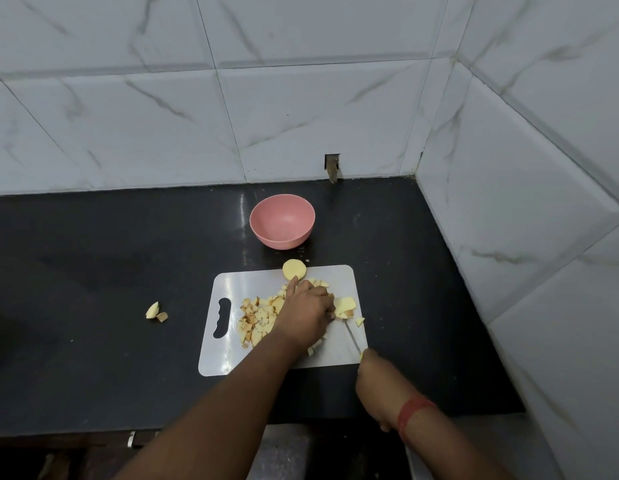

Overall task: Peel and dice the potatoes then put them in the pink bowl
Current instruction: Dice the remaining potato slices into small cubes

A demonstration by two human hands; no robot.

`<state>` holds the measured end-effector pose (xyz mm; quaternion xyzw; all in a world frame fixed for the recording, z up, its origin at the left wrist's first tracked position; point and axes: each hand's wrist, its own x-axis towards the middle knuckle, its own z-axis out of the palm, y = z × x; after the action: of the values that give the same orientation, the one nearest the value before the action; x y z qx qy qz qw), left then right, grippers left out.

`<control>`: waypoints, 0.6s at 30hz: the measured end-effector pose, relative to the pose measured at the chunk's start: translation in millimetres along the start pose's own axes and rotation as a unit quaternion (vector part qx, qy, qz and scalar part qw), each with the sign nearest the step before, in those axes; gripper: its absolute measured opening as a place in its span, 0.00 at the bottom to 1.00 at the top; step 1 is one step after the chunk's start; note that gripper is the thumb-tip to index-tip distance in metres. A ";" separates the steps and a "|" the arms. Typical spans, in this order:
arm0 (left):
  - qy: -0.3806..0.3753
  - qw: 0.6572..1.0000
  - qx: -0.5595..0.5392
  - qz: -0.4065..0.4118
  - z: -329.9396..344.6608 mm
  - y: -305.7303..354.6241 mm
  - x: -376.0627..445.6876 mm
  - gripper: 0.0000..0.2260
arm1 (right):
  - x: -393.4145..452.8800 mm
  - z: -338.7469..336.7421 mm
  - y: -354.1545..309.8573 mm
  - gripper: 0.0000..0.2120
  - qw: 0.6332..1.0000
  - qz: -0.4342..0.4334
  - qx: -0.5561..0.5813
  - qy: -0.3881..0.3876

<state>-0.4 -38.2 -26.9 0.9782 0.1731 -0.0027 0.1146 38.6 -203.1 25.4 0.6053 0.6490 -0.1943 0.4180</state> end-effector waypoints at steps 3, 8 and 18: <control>0.021 0.999 -0.045 -0.016 1.8 -1.6 -1.4 0.07 | 7.9 9.5 0.1 0.13 0.872 0.180 0.438 0.123; 0.043 0.995 -0.081 -0.033 4.1 0.8 -3.3 0.04 | 19.3 1.3 13.4 0.10 0.932 0.135 0.300 0.153; 0.041 0.997 -0.055 -0.024 4.9 1.0 -1.2 0.04 | 15.7 -38.2 17.9 0.14 0.969 0.100 0.225 0.004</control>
<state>-1.0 -40.6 -31.3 0.9653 0.2007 0.0446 0.1609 45.0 -160.9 39.8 0.7463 0.5266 -0.2903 0.2853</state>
